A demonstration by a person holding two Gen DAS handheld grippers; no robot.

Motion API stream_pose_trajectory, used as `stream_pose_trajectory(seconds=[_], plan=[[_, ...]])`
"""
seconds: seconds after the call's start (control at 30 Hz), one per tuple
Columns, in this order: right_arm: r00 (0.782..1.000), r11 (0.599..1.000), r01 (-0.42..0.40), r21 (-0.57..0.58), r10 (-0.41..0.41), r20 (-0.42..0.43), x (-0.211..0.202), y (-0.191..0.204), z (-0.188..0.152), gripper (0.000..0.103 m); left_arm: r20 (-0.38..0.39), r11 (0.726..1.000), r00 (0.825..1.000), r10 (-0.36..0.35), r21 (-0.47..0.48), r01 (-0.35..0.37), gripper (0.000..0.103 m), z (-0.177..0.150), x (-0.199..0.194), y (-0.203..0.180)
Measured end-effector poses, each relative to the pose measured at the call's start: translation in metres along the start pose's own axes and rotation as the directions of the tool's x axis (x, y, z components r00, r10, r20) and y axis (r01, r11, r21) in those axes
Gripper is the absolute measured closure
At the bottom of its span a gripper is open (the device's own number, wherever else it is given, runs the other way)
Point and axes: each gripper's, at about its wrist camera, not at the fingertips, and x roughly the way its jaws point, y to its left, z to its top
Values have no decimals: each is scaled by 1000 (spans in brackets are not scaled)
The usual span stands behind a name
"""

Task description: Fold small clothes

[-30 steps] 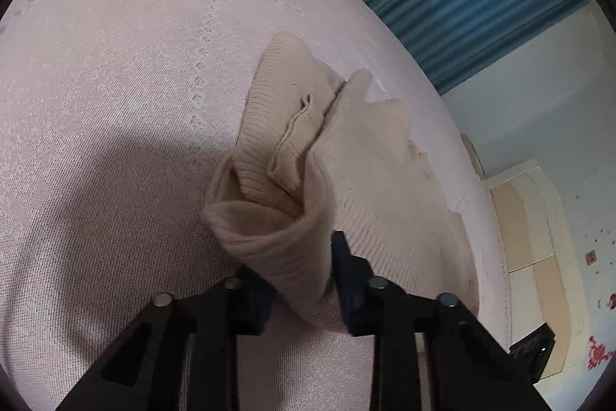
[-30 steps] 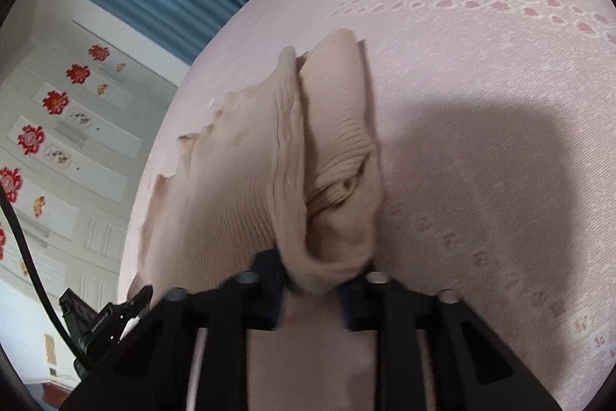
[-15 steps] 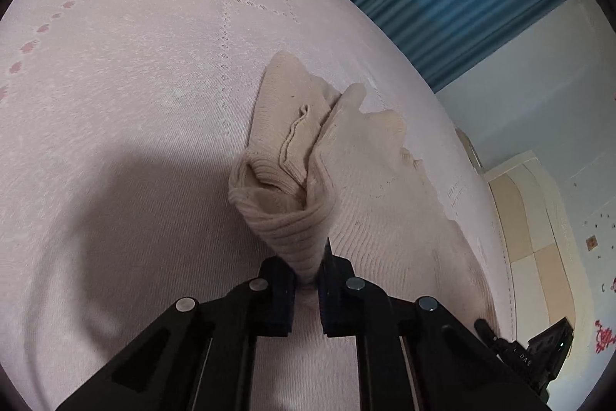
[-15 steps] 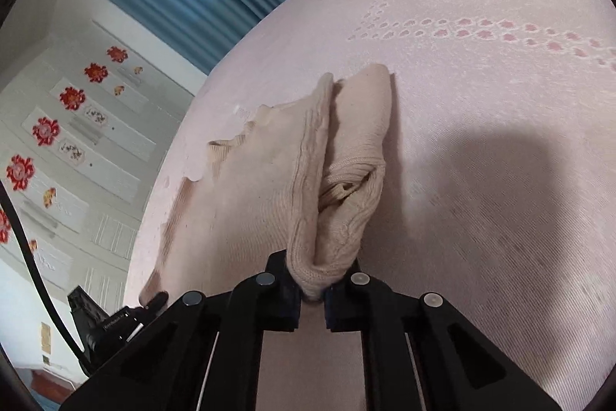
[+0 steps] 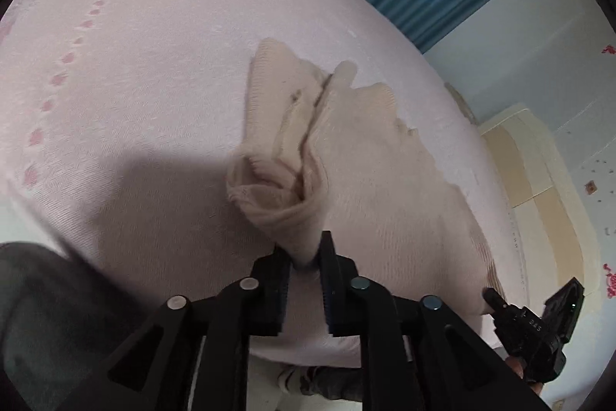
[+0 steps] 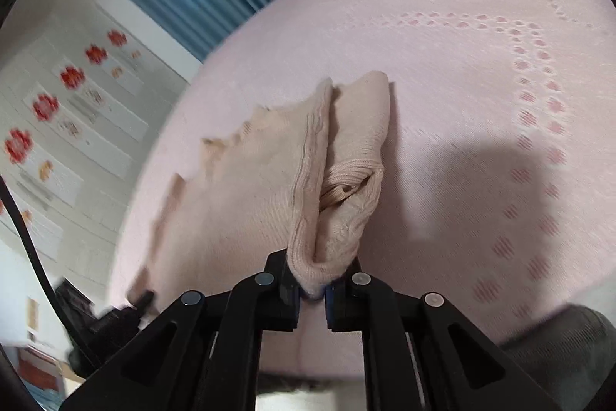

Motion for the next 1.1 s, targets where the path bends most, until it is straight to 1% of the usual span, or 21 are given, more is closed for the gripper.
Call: stream_pose_trajectory(seconds=[0.03, 0.07, 0.1, 0.17, 0.23, 0.27, 0.3, 0.4, 0.47, 0.57, 0.6, 0.63, 0.67, 0.7, 0.73, 0.77, 0.83, 0.87, 0.97, 1.1], plan=[[1000, 999, 28, -20, -28, 3, -5, 1, -4, 85, 3, 1000, 1000, 15, 1, -15, 80, -1, -4, 2], [999, 999, 35, -38, -34, 13, -9, 2, -6, 84, 17, 1000, 1000, 26, 0, -26, 77, 1, -10, 3], [999, 998, 40, -54, -39, 22, -13, 4, -7, 83, 32, 999, 999, 32, 1, -33, 76, 1, -14, 4], [996, 992, 69, -107, -62, 65, -26, 11, -10, 82, 66, 999, 997, 48, 18, -50, 69, 1, -25, 3], [986, 974, 123, -190, -99, 132, -39, 25, -14, 80, 91, 997, 995, 45, 64, -51, 62, 1, -34, -6], [984, 968, 134, -214, -104, 146, -40, 29, -14, 75, 99, 995, 994, 49, 81, -57, 61, 2, -35, -6], [982, 959, 144, -242, -108, 158, -41, 32, -12, 73, 110, 991, 992, 55, 112, -67, 61, 5, -36, -11], [981, 944, 154, -291, -111, 159, -38, 41, -12, 73, 103, 974, 993, 62, 210, -83, 61, 15, -25, -27], [984, 944, 151, -294, -114, 139, -29, 42, -9, 73, 83, 966, 994, 66, 244, -85, 61, 19, -16, -34], [987, 955, 153, -255, -133, 94, -11, 35, -3, 73, 55, 954, 996, 72, 287, -85, 61, 19, -6, -36], [987, 959, 155, -239, -139, 83, -8, 31, -3, 73, 46, 952, 996, 81, 293, -91, 62, 19, -4, -35], [988, 964, 150, -219, -138, 71, -4, 27, -1, 73, 40, 951, 996, 81, 295, -89, 69, 19, -2, -34], [990, 970, 138, -201, -128, 60, -3, 23, 0, 73, 37, 953, 997, 73, 293, -80, 85, 18, -3, -31], [992, 974, 122, -193, -114, 52, -2, 22, 1, 73, 37, 954, 997, 64, 290, -72, 93, 17, -4, -29], [993, 975, 113, -192, -106, 47, 0, 22, 2, 78, 41, 956, 998, 55, 285, -64, 95, 16, -7, -26], [994, 975, 105, -195, -100, 32, 1, 21, 1, 88, 49, 960, 998, 41, 276, -53, 95, 16, -10, -22], [997, 980, 65, -186, -70, -19, 6, 18, -1, 101, 48, 967, 999, 14, 252, -25, 96, 15, -15, -14], [998, 983, 52, -175, -58, -25, 6, 17, -1, 103, 39, 972, 999, 2, 237, -11, 96, 13, -18, -9], [999, 985, 37, -170, -39, -6, -1, 15, -5, 103, 14, 980, 1000, -22, 200, 18, 96, 7, -21, 1], [999, 980, 46, -192, -50, -15, -7, 14, -10, 103, -1, 978, 1000, -19, 206, 18, 96, 1, -22, 2]])
